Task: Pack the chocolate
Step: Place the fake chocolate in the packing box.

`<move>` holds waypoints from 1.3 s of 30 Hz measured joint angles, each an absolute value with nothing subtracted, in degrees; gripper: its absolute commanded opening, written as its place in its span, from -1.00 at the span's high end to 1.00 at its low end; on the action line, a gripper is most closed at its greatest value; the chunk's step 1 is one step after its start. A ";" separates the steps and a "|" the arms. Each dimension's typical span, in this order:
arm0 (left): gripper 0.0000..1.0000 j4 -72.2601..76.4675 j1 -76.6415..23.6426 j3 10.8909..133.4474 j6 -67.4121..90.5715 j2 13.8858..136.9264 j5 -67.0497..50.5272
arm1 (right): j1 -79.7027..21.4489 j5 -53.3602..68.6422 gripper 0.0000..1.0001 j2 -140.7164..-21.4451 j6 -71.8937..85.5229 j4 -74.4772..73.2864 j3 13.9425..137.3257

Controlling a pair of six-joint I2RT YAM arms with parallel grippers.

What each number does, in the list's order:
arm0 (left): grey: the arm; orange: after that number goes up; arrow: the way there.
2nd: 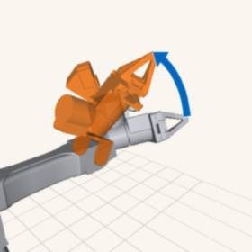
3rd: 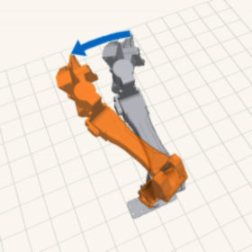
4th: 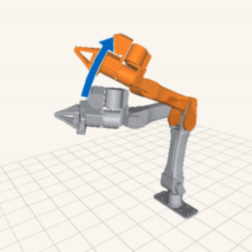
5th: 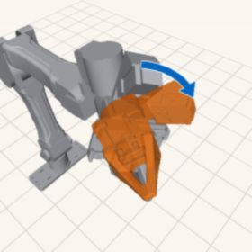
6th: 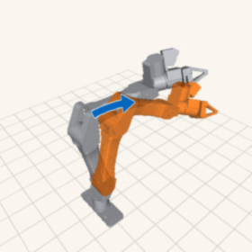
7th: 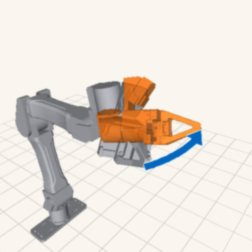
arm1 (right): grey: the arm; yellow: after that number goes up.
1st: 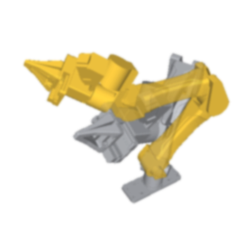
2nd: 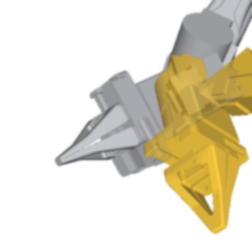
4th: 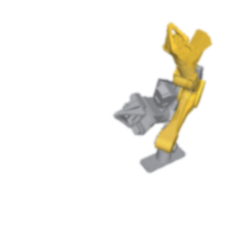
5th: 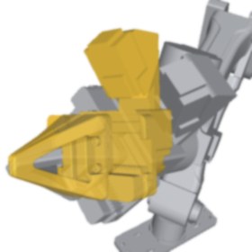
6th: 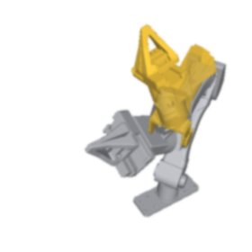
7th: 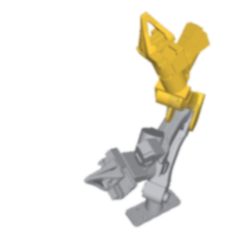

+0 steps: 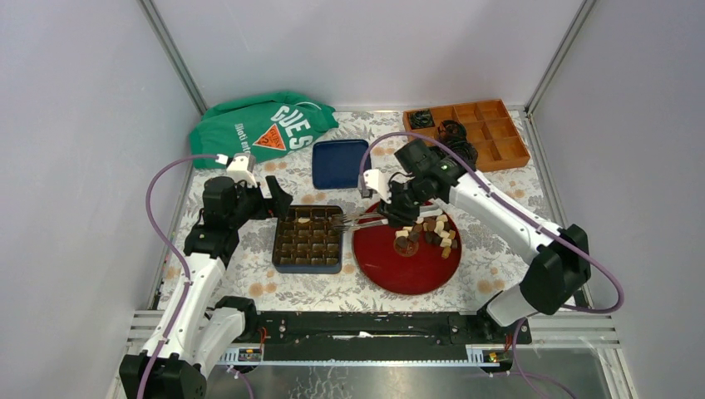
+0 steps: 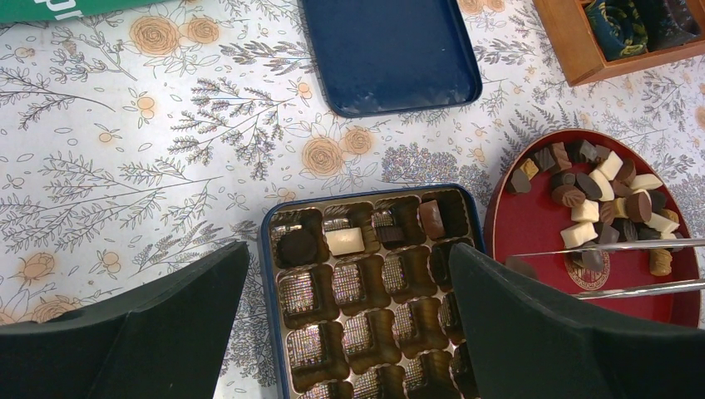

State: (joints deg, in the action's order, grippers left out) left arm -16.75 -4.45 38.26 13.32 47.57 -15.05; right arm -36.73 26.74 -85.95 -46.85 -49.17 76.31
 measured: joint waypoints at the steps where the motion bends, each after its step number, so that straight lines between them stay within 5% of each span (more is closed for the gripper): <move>1: -0.97 -16.75 -4.45 38.26 13.32 47.57 -15.03 | -37.32 26.11 0.89 -86.72 -46.72 -48.99 76.86; 8: -0.97 -16.75 -4.45 38.26 13.32 47.57 -15.00 | -40.36 22.85 0.81 -91.29 -45.76 -47.99 80.71; 22: -0.97 -16.78 -4.45 38.26 13.32 47.57 -15.00 | -42.50 19.46 0.17 -95.00 -43.72 -47.40 82.26; 39: -0.97 -17.19 -4.45 38.26 13.32 47.55 -14.96 | -42.61 19.16 0.08 -95.00 -42.11 -47.31 82.46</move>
